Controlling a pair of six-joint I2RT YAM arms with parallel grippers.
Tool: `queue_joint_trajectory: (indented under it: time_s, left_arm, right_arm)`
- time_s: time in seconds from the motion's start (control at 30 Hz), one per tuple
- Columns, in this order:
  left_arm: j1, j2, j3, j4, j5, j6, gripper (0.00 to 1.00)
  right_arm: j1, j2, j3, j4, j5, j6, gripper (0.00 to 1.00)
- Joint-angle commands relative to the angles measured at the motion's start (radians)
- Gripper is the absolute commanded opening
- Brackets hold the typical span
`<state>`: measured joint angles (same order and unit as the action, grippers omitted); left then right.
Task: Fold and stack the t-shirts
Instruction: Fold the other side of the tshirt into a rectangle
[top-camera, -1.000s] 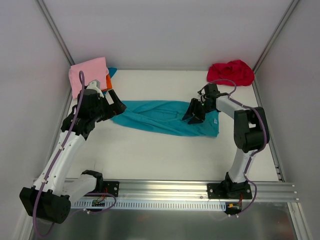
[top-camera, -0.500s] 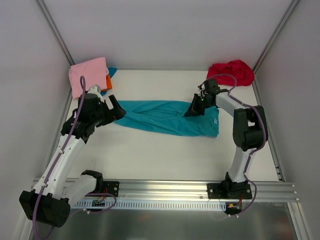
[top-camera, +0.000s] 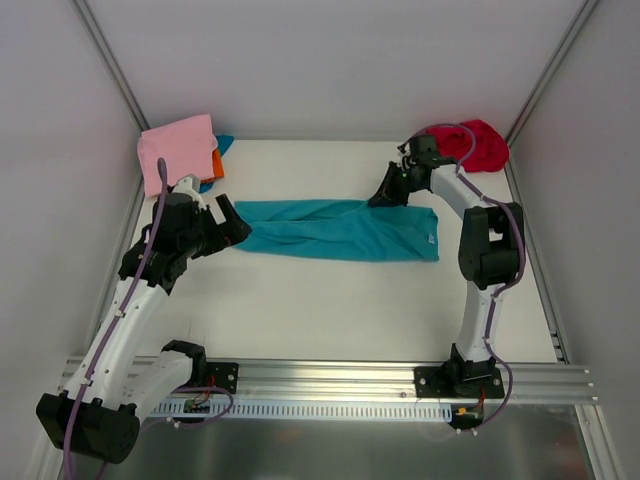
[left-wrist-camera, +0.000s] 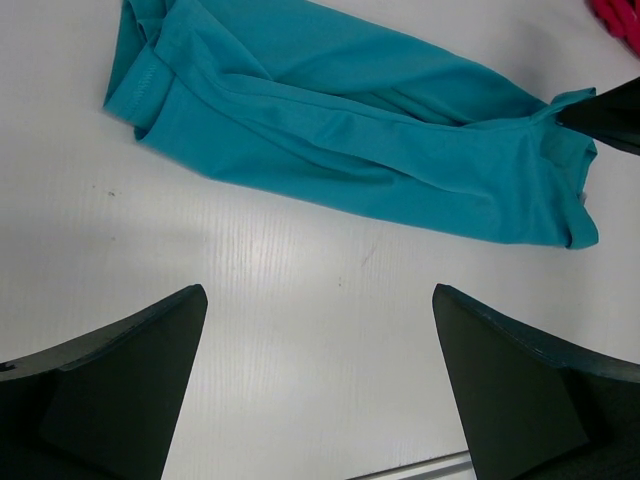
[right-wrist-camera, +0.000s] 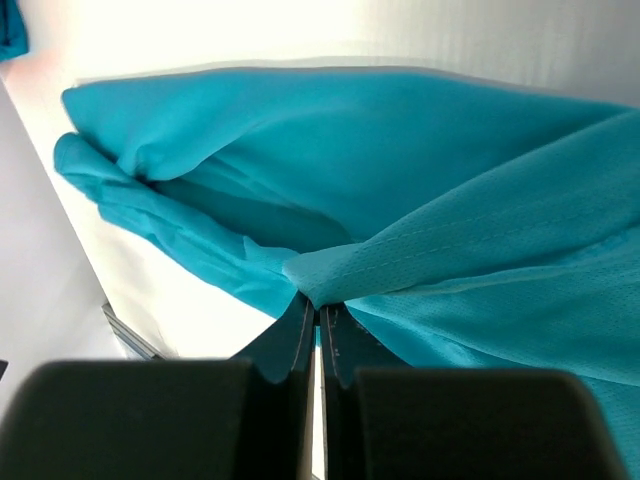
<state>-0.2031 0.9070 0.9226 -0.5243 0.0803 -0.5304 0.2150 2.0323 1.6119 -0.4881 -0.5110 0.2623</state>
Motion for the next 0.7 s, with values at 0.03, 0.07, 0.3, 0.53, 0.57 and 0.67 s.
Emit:
queue_joint_trajectory:
  time_s: [0.03, 0.07, 0.3, 0.53, 0.57, 0.67]
  left_arm:
    - [-0.005, -0.013, -0.008, -0.014, 0.041, 0.018, 0.99]
    - [-0.005, -0.011, -0.01, -0.016, 0.041, 0.02, 0.99]
    - [-0.007, -0.013, -0.024, -0.019, 0.033, 0.021, 0.99]
    - [-0.01, -0.019, -0.044, 0.023, 0.036, 0.003, 0.99]
    - [-0.012, -0.017, -0.045, 0.023, 0.039, -0.003, 0.99]
    - [-0.021, -0.019, -0.048, 0.023, 0.05, -0.011, 0.99]
  right_arm:
    - [-0.026, 0.06, 0.074, -0.055, 0.026, 0.006, 0.0]
    - [-0.029, 0.069, 0.08, -0.058, 0.034, -0.003, 0.01]
    - [-0.063, 0.054, 0.051, -0.075, 0.092, -0.032, 0.99]
    - [-0.086, -0.07, -0.061, -0.064, 0.12, -0.066, 0.99]
    - [-0.086, -0.078, -0.07, -0.061, 0.123, -0.069, 1.0]
    - [-0.095, -0.084, -0.107, -0.035, 0.137, -0.072, 0.99]
